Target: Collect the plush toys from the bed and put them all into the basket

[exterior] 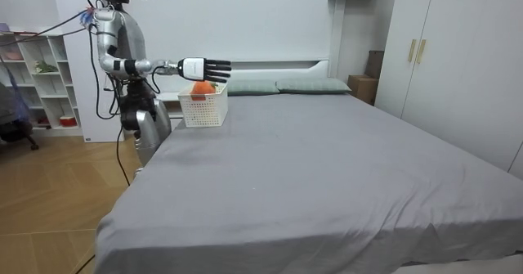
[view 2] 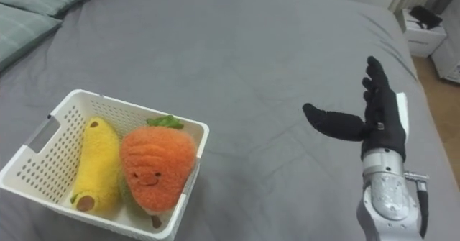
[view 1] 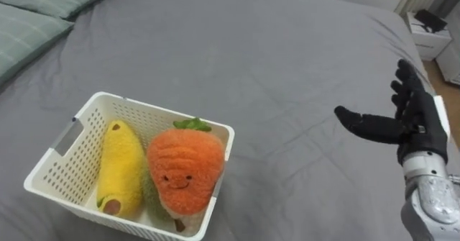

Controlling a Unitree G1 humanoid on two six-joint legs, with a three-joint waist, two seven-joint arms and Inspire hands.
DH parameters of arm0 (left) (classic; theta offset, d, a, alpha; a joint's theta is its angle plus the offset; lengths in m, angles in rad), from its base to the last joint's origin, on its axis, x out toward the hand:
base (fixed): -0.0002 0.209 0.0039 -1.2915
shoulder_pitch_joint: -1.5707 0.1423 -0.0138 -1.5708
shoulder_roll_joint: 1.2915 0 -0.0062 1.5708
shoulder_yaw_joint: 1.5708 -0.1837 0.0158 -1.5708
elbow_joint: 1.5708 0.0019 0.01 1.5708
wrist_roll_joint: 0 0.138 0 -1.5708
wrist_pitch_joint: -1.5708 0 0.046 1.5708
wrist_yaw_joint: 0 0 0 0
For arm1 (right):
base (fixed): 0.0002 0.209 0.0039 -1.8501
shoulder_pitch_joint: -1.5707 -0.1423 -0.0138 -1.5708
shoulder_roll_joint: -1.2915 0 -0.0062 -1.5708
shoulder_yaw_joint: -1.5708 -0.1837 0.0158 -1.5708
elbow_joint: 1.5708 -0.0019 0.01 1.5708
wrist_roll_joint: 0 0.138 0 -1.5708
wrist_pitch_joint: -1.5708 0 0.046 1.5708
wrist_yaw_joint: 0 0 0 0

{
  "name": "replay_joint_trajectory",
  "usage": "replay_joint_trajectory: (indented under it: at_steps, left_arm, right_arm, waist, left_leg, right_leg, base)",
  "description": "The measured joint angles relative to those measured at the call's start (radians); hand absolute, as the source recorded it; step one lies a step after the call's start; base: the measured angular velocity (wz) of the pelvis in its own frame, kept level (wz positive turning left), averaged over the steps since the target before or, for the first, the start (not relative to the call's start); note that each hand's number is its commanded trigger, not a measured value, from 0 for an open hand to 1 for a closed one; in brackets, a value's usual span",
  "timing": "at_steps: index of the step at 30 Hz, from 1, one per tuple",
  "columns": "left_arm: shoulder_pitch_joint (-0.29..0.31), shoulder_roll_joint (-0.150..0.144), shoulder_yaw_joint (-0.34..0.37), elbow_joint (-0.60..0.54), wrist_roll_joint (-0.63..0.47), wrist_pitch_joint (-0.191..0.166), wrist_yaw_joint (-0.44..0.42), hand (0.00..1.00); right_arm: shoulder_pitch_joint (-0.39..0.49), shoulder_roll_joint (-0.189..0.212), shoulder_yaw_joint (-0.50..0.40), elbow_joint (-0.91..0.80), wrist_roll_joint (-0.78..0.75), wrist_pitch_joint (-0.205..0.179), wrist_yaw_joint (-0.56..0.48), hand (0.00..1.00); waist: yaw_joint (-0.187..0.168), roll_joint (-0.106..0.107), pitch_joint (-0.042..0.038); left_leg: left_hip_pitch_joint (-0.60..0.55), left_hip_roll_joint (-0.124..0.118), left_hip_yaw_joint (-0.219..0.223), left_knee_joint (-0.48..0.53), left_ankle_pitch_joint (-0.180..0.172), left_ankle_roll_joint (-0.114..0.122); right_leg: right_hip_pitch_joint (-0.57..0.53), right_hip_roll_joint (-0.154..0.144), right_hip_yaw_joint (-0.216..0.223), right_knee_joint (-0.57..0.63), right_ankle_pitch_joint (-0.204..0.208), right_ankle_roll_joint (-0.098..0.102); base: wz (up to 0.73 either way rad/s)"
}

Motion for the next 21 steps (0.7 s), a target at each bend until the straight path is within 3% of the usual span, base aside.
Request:
replay_joint_trajectory:
  at_steps: [10,13,21]
  left_arm:
    - [0.034,0.000,0.000,-0.004,-0.019,0.001,0.017,0.00]
    - [0.030,0.000,-0.001,-0.008,-0.020,0.000,0.032,0.00]
    - [0.035,-0.004,-0.003,-0.035,-0.020,0.001,0.048,0.00]
  right_arm:
    - [0.012,0.003,-0.033,0.153,0.168,-0.012,-0.080,0.00]
    - [0.026,0.005,-0.058,0.164,0.264,-0.042,-0.127,0.00]
    - [0.068,0.021,-0.159,0.270,0.507,-0.080,-0.237,0.00]
  waist:
    - [-0.033,0.004,0.0034]
    - [-0.050,0.005,0.0032]
    - [-0.098,0.014,0.0032]
  left_leg:
    - [0.017,0.002,0.026,-0.018,-0.002,0.003]
    - [0.018,0.002,0.026,-0.022,-0.002,0.003]
    - [0.024,0.002,0.027,-0.021,-0.006,0.004]
  right_leg:
    - [-0.001,0.001,0.021,-0.002,0.000,0.000]
    - [-0.002,0.002,0.027,-0.004,0.000,0.001]
    - [0.000,0.003,0.028,-0.004,0.000,0.001]
  base:
    - [-0.07]
    - [-0.02]
    - [0.00]
